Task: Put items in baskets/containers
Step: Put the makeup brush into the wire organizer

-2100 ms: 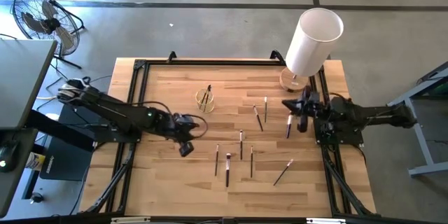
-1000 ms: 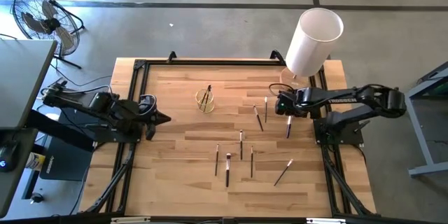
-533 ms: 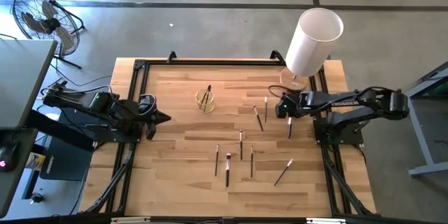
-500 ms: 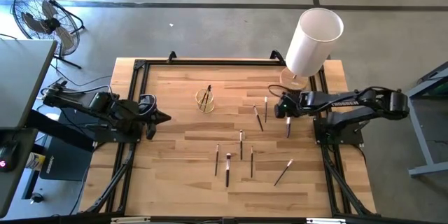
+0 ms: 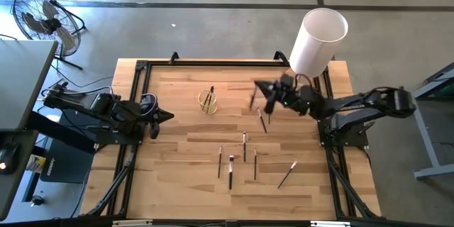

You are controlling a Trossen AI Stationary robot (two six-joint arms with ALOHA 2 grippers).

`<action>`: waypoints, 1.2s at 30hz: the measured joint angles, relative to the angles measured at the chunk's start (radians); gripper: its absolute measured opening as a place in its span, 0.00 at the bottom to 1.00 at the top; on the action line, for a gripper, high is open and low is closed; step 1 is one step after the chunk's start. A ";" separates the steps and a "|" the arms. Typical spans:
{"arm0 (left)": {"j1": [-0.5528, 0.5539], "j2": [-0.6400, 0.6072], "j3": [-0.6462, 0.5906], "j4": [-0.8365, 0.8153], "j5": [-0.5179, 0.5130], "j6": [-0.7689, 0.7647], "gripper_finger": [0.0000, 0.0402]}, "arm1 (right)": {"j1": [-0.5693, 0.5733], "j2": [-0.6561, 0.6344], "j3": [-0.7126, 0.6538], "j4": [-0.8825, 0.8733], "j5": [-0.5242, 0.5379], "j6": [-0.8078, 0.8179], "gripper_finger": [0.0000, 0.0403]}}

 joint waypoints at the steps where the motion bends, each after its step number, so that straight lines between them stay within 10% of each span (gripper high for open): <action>1: 0.000 0.000 0.000 0.001 -0.003 -0.009 0.00 | -0.009 0.045 0.032 0.032 -0.006 -0.042 0.01; 18: 0.000 0.000 0.000 0.013 0.013 -0.007 0.00 | -0.097 0.765 0.801 -0.100 -0.419 -0.320 0.00; 36: 0.000 0.000 0.000 0.009 0.064 0.040 0.00 | -0.094 0.712 0.787 -0.461 -0.389 -0.286 0.27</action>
